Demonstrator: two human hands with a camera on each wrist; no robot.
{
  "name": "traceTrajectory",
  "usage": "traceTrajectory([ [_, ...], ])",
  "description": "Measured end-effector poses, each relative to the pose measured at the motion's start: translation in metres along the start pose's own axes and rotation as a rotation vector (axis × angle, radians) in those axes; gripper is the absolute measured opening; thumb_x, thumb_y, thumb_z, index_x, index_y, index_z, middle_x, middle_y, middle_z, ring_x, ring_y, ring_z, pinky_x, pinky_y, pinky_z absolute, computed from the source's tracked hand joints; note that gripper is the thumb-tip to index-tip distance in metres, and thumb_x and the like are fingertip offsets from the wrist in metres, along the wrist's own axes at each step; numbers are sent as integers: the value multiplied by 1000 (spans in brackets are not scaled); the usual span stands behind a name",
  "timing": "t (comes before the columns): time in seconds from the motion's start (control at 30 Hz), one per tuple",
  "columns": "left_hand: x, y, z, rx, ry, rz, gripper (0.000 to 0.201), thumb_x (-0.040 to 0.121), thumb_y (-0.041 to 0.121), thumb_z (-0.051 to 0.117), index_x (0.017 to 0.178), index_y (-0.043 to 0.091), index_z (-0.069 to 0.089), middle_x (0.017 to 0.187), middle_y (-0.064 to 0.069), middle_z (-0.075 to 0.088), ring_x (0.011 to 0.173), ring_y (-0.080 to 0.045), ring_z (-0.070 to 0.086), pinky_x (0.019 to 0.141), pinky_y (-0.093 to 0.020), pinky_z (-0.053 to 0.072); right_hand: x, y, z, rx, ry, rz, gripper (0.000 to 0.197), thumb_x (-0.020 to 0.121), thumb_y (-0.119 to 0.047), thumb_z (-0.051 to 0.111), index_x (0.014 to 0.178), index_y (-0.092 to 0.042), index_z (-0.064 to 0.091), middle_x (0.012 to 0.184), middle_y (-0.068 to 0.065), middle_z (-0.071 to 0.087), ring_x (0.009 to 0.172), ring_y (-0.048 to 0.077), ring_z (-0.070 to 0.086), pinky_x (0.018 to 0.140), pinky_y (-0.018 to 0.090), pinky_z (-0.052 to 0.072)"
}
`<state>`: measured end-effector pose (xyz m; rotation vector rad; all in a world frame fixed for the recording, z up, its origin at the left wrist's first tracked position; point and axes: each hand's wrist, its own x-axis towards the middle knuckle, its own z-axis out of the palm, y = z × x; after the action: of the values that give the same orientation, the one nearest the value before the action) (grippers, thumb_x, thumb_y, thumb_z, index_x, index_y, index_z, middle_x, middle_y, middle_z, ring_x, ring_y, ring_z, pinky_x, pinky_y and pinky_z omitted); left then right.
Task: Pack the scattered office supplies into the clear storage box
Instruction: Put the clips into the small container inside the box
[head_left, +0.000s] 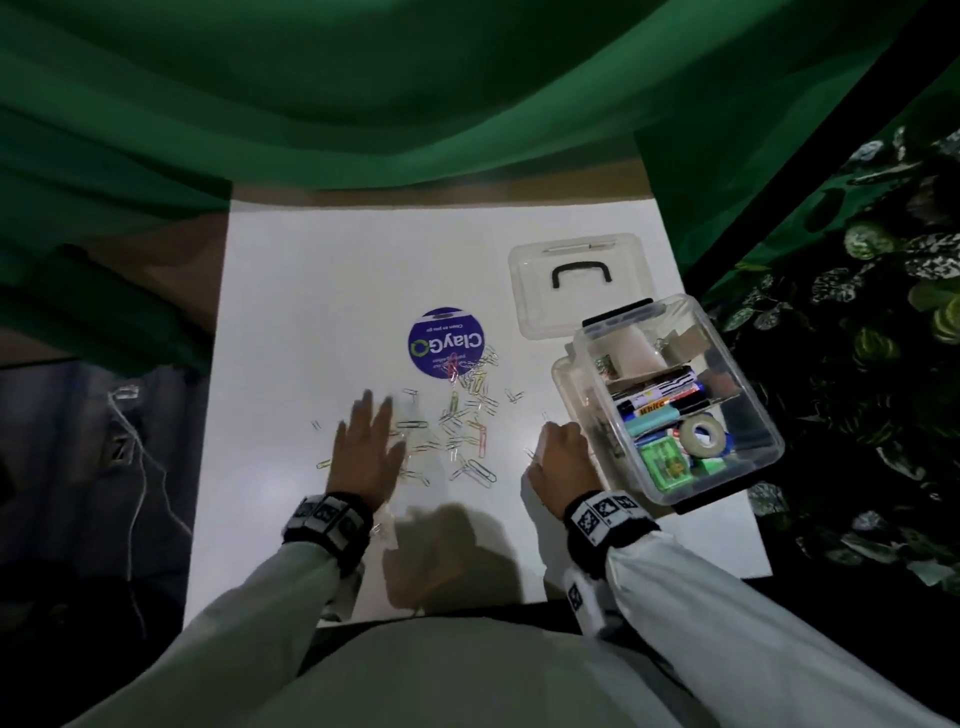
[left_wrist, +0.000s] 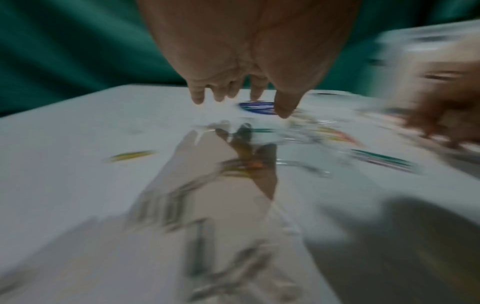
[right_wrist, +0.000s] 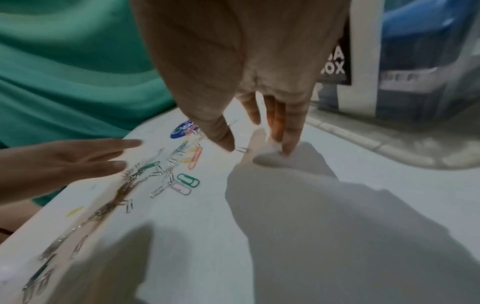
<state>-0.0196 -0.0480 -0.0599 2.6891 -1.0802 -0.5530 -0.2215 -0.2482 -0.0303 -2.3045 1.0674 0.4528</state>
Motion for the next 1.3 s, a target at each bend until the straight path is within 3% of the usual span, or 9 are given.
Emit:
traceTrajectory([
  [0.17, -1, -84, -16, -198, 31, -488, 79, 96, 48, 43, 152, 12, 3, 160, -15, -1, 148, -31, 4, 118, -52, 14, 11, -23, 22, -62, -11, -114, 76, 93, -25, 51, 152, -1, 9, 160, 19, 5, 148, 33, 10, 120, 39, 17],
  [0.27, 2, -77, 0, -170, -32, -366, 82, 95, 55, 33, 152, 8, -2, 160, -15, -7, 148, -32, -2, 119, -50, 5, 10, -37, 40, -179, -127, -334, 70, 95, -26, 40, 152, 1, 9, 160, 23, -2, 149, 37, 0, 122, 44, 11],
  [0.4, -2, -31, 19, -136, -98, -155, 82, 93, 53, 33, 151, 4, 1, 158, -16, -11, 147, -34, -8, 118, -45, -4, 26, -49, 38, -31, -98, -461, 66, 86, -26, 36, 147, -3, 32, 155, 23, 26, 145, 35, 24, 117, 45, 29],
  [0.53, -4, -37, 5, -179, -23, -92, 79, 92, 42, 54, 152, 10, 12, 160, -16, 8, 147, -31, 12, 118, -44, 14, 77, -53, 6, 6, 99, -251, 68, 87, -21, 59, 147, -4, 32, 152, 28, 27, 140, 40, 31, 110, 47, 36],
  [0.67, -35, -88, -28, -206, 85, -367, 83, 78, 50, 70, 143, 13, 32, 137, -20, 42, 122, -36, 46, 98, -46, 46, 121, -70, -9, -86, 38, -248, 71, 88, -31, 57, 148, -6, 29, 152, 25, 26, 137, 41, 29, 106, 49, 37],
  [0.77, -55, -106, -38, -326, -30, -575, 82, 70, 45, 79, 133, 11, 37, 129, -20, 40, 110, -38, 51, 90, -46, 50, 126, -89, -3, -106, 2, -338, 68, 84, -32, 54, 141, 0, 35, 146, 23, 33, 131, 41, 34, 103, 49, 41],
  [0.93, -32, -63, -25, -408, -139, -269, 66, 72, 12, 79, 128, 5, 44, 121, -15, 40, 104, -32, 52, 91, -43, 51, 74, -101, 41, -180, -102, -550, 71, 90, -29, 44, 150, 3, 21, 158, 22, 16, 147, 39, 14, 121, 45, 16],
  [1.07, -10, -33, -18, -397, -230, -130, 69, 73, 18, 79, 131, 14, 43, 123, -11, 39, 97, -31, 57, 90, -42, 50, 52, -82, 52, -88, -108, -619, 66, 90, -28, 50, 149, -6, 31, 159, 16, 22, 147, 34, 21, 118, 46, 25],
  [1.3, -40, -64, -25, -128, -292, -180, 119, 56, 42, 87, 150, 25, 15, 133, -9, 30, 117, -31, 42, 86, -45, 53, 38, -44, 13, -173, -82, -295, 99, 70, -52, 76, 147, -20, 23, 135, 10, 34, 121, 30, 38, 96, 40, 44],
])
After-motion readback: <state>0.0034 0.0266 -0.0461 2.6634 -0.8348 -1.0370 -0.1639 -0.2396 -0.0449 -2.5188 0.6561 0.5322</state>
